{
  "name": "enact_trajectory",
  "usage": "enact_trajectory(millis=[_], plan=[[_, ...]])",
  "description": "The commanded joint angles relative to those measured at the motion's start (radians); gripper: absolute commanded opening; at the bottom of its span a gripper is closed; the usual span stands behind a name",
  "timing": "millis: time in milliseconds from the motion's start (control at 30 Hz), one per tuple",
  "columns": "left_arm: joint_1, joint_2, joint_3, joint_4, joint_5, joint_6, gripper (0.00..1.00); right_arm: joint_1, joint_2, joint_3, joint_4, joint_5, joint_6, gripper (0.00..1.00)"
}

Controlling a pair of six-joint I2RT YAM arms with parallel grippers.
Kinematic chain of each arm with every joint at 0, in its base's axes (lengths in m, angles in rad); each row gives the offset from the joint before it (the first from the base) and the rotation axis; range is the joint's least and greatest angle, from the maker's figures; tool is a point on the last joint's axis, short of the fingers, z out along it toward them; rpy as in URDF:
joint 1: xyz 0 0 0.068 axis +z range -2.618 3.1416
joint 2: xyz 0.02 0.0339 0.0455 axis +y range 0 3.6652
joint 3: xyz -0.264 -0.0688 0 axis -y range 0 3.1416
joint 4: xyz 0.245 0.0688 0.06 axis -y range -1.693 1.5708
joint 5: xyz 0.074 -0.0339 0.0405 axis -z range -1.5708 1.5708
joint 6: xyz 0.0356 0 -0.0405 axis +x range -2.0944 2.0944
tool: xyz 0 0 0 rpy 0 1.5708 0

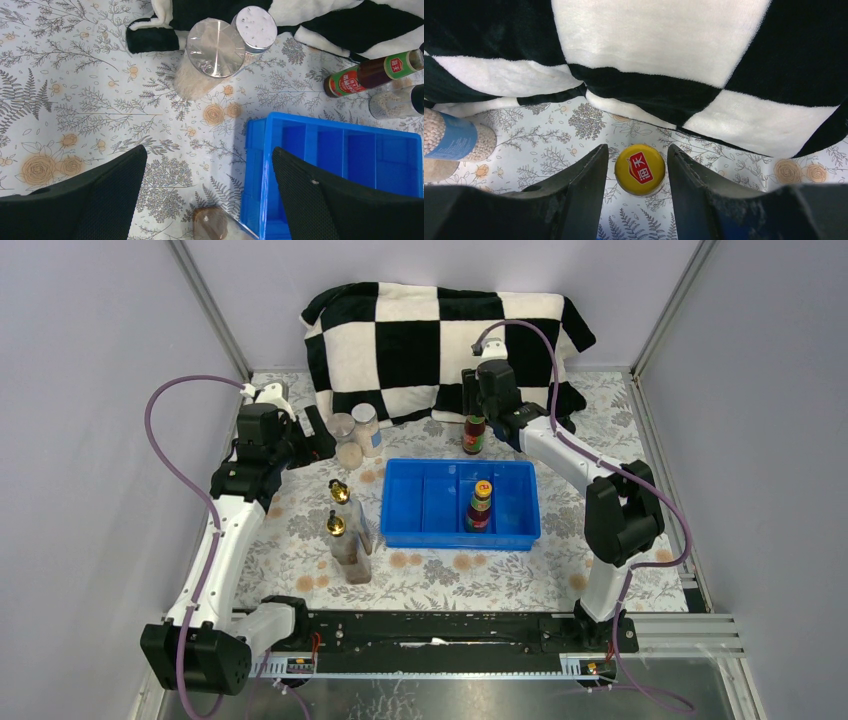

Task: Organize the condiment bottles
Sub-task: Pick up the bottle from the center of the board.

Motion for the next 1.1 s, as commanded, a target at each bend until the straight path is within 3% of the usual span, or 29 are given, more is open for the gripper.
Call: enact_trajectory(millis=[0, 433, 800, 1067], plan=[[-0.003, 0.006, -0.012, 0.045, -0.011, 0.022, 0.99, -0.003, 0.013, 0.051, 0.004, -0.004, -0.015, 0.54], [-0.002, 0.011, -0.008, 0.046, -0.011, 0.025, 0.99, -0.003, 0.047, 0.077, -0.045, 0.012, -0.02, 0.53], [-0.002, 0.012, -0.016, 0.049, -0.01, 0.028, 0.99, -0.004, 0.029, 0.066, -0.023, 0.01, -0.019, 0.38], [-0.001, 0.012, -0.018, 0.05, -0.009, 0.027, 0.99, -0.003, -0.039, 0.077, -0.035, 0.016, -0.032, 0.32]])
